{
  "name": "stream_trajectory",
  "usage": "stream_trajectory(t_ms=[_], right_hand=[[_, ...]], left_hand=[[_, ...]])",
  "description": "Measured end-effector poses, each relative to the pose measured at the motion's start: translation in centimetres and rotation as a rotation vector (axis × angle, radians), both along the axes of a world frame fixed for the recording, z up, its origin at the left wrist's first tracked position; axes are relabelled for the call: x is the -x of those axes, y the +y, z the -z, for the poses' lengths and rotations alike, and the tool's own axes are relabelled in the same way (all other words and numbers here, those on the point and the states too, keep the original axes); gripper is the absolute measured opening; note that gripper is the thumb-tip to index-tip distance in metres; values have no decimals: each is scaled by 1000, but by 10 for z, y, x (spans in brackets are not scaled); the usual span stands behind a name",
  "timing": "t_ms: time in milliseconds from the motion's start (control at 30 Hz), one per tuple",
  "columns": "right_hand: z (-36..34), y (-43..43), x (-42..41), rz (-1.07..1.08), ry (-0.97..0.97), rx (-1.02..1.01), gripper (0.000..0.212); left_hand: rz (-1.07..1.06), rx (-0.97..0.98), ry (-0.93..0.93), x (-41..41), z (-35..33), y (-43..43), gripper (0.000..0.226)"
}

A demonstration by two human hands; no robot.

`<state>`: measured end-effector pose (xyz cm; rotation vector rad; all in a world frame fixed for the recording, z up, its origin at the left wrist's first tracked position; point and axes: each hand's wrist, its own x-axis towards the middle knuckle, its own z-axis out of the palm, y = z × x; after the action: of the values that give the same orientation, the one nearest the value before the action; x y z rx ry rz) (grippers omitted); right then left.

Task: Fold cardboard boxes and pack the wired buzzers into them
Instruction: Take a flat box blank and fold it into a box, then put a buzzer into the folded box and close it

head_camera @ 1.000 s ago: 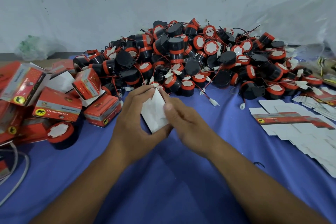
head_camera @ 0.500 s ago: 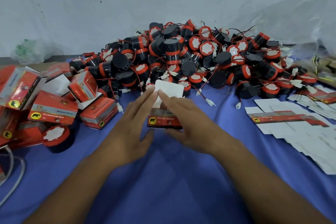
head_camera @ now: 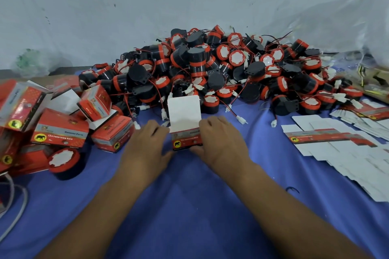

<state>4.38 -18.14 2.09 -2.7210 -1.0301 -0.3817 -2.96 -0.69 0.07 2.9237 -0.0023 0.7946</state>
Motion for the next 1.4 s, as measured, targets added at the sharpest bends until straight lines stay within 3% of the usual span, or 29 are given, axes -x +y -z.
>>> stream_trajectory(t_ms=[67, 167, 267, 333, 467, 600, 667, 800, 867, 967, 1033, 1067, 1200, 1300, 1400], right_hand=[[4, 1, 3, 58, 119, -47, 40], [8, 1, 0, 52, 141, -33, 37], [4, -3, -2, 42, 131, -140, 51], [3, -7, -3, 60, 207, -297, 55], [11, -25, -39, 187, 249, -546, 32], [34, -47, -79, 304, 202, -114, 51], [42, -47, -83, 315, 262, -41, 52], [40, -41, -86, 313, 159, -34, 35], [31, -42, -82, 275, 91, -214, 32], [11, -46, -67, 261, 62, -696, 50], [-6, -53, -59, 321, 65, -882, 46], [-12, -59, -56, 352, 28, -854, 42], [-15, -74, -58, 539, -161, -371, 28], [-7, -60, -54, 261, -41, -282, 36], [8, -43, -54, 66, 189, -182, 59]], left_hand=[[98, 202, 31, 4, 7, -1, 40], [119, 593, 27, 7, 12, -3, 29], [82, 778, 95, 4, 14, 3, 30], [64, 806, 112, 2, 14, 10, 39], [93, 784, 90, 3, 16, 10, 41], [93, 760, 89, 3, 16, 6, 46], [86, 755, 90, 4, 16, 5, 50], [94, 772, 103, 6, 16, 7, 51], [88, 753, 113, 5, 18, 7, 44], [89, 739, 116, 5, 19, 7, 45], [105, 737, 118, 5, 19, 7, 47], [114, 738, 119, 5, 18, 7, 49], [123, 741, 113, 6, 18, 7, 51], [150, 725, 115, 6, 18, 6, 50], [186, 720, 115, 7, 16, 5, 48]])
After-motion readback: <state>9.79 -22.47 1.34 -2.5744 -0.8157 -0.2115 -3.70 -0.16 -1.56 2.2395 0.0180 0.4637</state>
